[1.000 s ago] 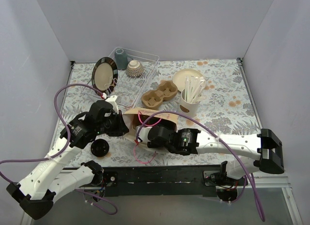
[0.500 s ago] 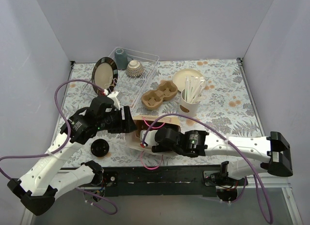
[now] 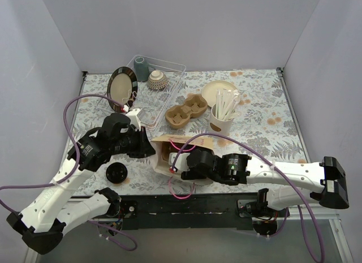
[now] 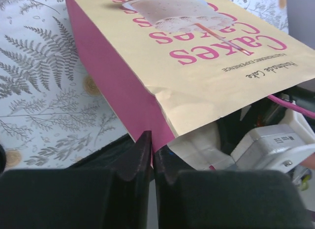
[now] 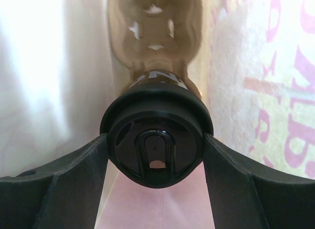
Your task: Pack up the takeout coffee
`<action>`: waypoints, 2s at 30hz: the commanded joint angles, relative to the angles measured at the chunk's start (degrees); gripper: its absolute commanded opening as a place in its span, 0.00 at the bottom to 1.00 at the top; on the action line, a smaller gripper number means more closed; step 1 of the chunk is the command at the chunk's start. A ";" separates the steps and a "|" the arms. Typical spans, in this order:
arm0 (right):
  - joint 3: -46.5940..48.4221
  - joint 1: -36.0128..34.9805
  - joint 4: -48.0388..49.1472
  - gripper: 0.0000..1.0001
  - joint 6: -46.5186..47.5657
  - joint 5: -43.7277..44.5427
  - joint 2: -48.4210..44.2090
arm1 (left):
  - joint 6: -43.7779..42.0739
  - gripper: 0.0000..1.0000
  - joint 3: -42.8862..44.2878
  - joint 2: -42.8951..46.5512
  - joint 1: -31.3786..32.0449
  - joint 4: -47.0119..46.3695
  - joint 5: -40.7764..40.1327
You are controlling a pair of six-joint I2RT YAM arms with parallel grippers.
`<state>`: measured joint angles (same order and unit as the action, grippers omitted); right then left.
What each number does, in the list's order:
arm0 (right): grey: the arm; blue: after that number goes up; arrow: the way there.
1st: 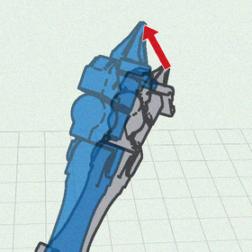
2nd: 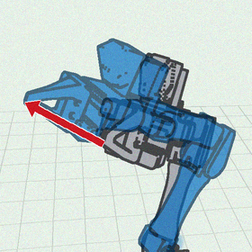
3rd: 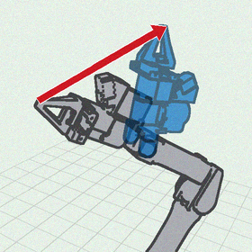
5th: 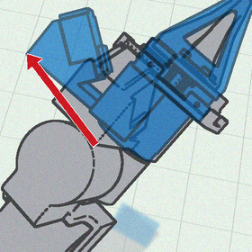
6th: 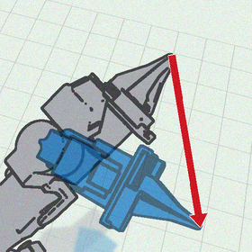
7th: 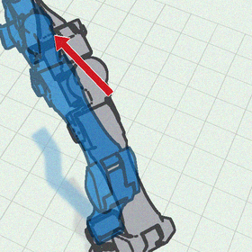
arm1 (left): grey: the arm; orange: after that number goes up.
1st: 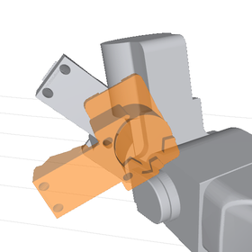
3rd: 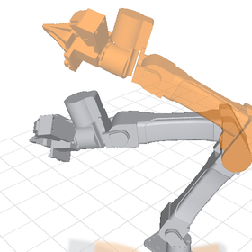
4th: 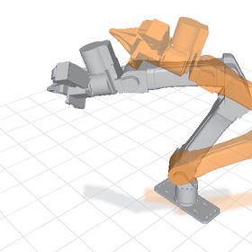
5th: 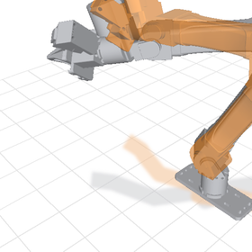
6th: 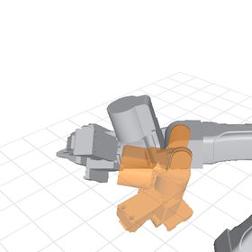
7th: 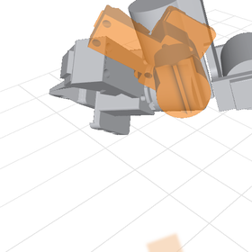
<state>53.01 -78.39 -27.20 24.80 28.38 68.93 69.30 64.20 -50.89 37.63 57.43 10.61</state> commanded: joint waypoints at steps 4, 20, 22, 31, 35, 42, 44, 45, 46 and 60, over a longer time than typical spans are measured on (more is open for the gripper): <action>4.28 -0.10 -1.71 0.45 5.79 2.11 1.91 | 3.65 0.00 -3.02 4.48 -0.19 -1.26 3.62; 3.94 -0.10 -2.59 0.44 10.45 4.23 3.41 | -0.21 0.00 -7.52 8.45 -0.19 -2.59 3.71; 3.07 -0.10 -1.72 0.43 10.45 4.75 3.41 | -0.91 0.00 -6.99 8.36 -0.19 -2.85 4.15; 1.39 -0.10 1.19 0.44 12.03 5.02 5.16 | -3.20 0.00 -6.81 9.32 -0.19 -4.16 6.52; 1.04 -0.10 1.10 0.44 10.10 4.14 4.99 | -4.52 0.00 -6.90 9.67 -0.19 -4.34 7.05; 0.78 -0.10 3.82 0.43 9.57 4.05 6.04 | -5.84 0.00 -6.73 9.85 -0.19 -3.99 7.93; 0.77 -0.10 4.00 0.44 9.04 3.09 6.75 | -5.75 0.00 -6.81 10.02 -0.19 -3.90 8.20; 0.78 -0.10 3.56 0.44 8.87 2.91 7.01 | -5.75 0.00 -6.90 10.11 -0.19 -3.82 8.37; 0.78 -0.10 3.04 0.44 8.52 2.91 7.53 | -5.75 0.00 -7.07 10.37 -0.19 -3.55 8.37; -0.89 -0.10 3.21 0.45 6.05 2.56 5.78 | -7.42 0.00 -9.36 11.34 -0.19 -2.32 9.69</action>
<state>53.47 -78.39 -25.26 31.59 32.75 76.01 63.40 56.03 -40.03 37.60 54.28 18.00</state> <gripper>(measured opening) 0.781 0.010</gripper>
